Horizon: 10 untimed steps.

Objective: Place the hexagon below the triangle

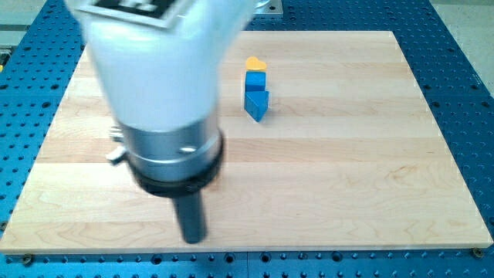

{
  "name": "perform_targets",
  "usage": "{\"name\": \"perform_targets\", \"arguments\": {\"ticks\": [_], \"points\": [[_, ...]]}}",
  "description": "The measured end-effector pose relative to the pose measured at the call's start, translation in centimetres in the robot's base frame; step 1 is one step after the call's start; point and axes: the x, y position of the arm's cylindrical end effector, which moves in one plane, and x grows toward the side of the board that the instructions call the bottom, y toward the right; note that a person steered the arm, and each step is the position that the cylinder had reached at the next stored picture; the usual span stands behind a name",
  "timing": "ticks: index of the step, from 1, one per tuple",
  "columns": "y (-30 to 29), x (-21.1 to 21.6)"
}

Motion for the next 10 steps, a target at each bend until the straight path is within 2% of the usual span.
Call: {"name": "perform_targets", "arguments": {"ticks": [1,2,3,5,6,7,10], "points": [[-2.3,-2.1],[-2.1,-2.6],[-0.5,-6.9],[3.1,-7.4],[1.8,-7.4],[3.9,-10.0],[5.4,-11.6]]}}
